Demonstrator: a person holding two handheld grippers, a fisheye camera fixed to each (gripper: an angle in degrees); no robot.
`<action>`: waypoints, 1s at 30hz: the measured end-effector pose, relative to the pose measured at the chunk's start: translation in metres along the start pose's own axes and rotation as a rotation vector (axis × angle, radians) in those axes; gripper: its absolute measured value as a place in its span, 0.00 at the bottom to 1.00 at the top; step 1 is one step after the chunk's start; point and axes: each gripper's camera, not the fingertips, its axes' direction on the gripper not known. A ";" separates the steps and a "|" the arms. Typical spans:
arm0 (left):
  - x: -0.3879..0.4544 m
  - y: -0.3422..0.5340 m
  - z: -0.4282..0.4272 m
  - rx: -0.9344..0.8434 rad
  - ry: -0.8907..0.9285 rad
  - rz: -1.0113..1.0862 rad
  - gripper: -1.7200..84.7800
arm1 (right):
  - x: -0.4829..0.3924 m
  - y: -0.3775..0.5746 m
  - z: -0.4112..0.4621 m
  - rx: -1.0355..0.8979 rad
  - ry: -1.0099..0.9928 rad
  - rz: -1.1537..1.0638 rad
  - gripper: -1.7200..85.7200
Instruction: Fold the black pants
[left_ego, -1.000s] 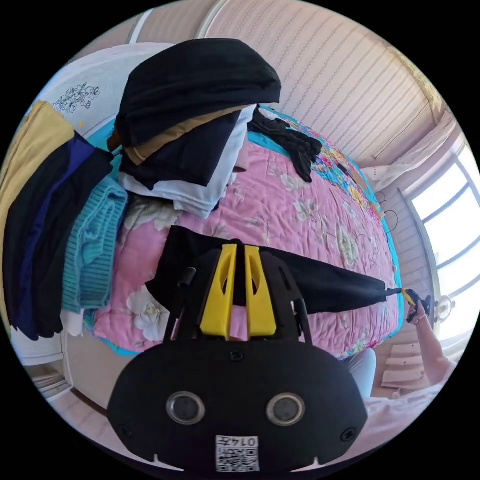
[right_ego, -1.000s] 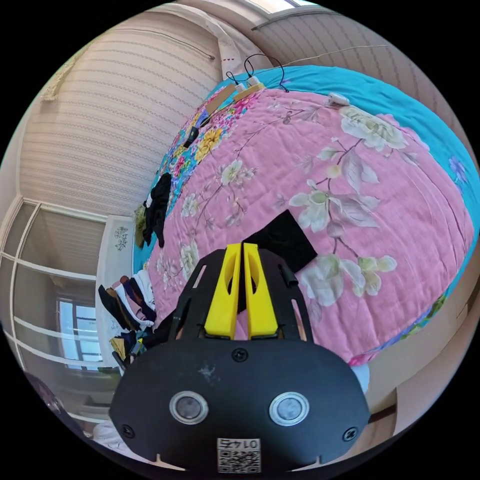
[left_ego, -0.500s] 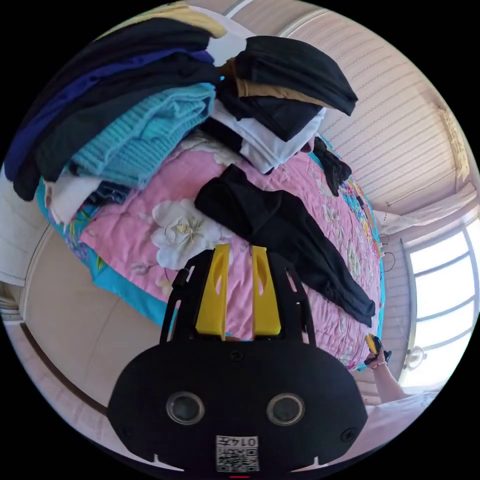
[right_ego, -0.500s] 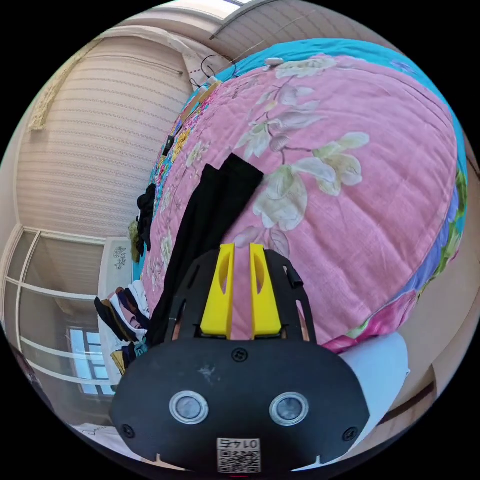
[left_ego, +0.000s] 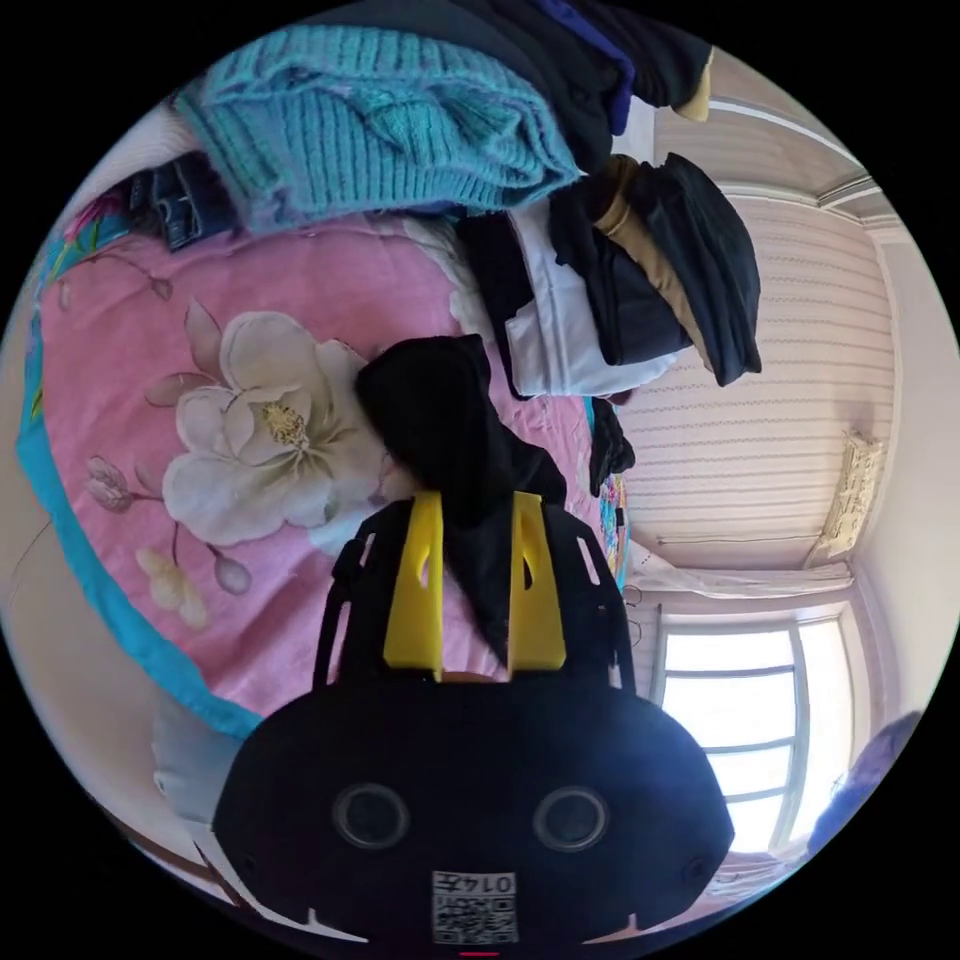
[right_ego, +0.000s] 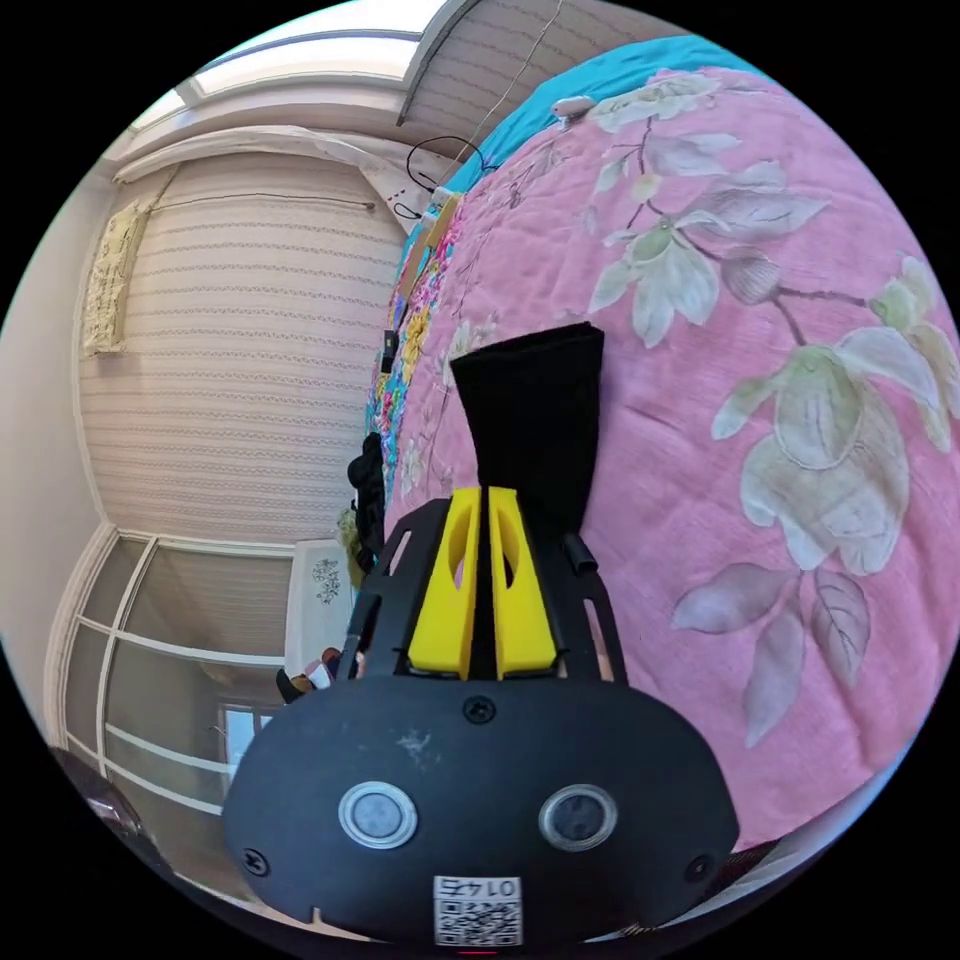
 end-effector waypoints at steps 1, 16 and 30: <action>0.000 -0.002 0.004 -0.002 0.029 -0.004 0.09 | -0.004 -0.004 -0.003 -0.019 -0.048 -0.022 0.03; 0.012 0.061 -0.022 -0.183 -0.059 0.197 0.06 | 0.048 0.001 -0.172 -0.026 -0.075 -0.113 0.02; 0.058 0.143 0.002 -0.122 -0.283 0.336 0.08 | 0.049 0.025 -0.193 -0.040 0.101 -0.161 0.03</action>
